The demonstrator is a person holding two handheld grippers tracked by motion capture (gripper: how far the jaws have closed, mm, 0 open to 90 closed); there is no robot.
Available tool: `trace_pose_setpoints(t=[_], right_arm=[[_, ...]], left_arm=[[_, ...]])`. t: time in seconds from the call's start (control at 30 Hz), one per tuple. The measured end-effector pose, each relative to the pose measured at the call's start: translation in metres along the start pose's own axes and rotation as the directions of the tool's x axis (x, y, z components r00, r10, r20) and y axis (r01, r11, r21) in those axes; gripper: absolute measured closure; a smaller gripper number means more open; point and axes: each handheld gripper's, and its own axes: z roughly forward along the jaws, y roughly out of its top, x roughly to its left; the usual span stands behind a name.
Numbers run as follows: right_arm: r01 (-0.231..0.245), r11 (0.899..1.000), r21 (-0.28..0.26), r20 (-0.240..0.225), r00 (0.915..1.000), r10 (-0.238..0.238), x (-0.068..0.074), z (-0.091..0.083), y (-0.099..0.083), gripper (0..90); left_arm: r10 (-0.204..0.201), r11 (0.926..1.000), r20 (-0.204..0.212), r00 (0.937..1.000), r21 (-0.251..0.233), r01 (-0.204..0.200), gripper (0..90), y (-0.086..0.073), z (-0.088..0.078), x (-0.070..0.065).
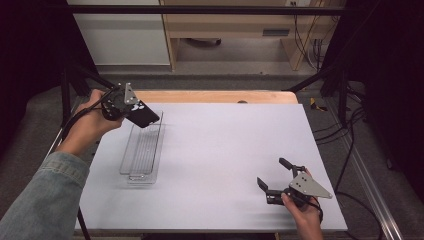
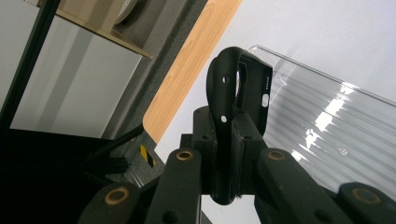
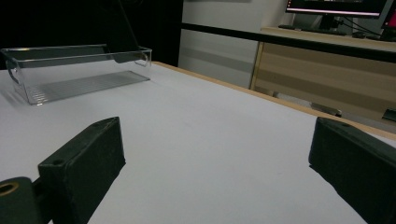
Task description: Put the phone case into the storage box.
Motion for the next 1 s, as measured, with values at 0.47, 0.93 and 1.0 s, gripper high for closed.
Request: trace_pose_setpoints(t=[0.47, 0.93, 1.0], right_arm=[[-0.003, 1.000, -0.002, -0.006, 1.0000, 0.003, 0.001, 0.000, 0.000, 3.7], [-0.006, 1.000, -0.003, -0.009, 0.9999, 0.006, 0.001, 0.001, 0.000, 3.8], [-0.005, 1.000, -0.003, -0.009, 0.9999, 0.005, 0.001, 0.001, 0.000, 3.8]], left_arm=[[0.045, 0.9988, 0.011, 0.9989, 0.018, -0.045, 82.4, 0.002, 0.009, -0.006], [0.065, 0.9974, 0.019, 0.9977, 0.029, -0.065, 82.4, 0.002, 0.012, -0.007], [0.065, 0.9973, 0.027, 0.9975, 0.030, -0.066, 82.4, 0.004, 0.011, -0.007]])
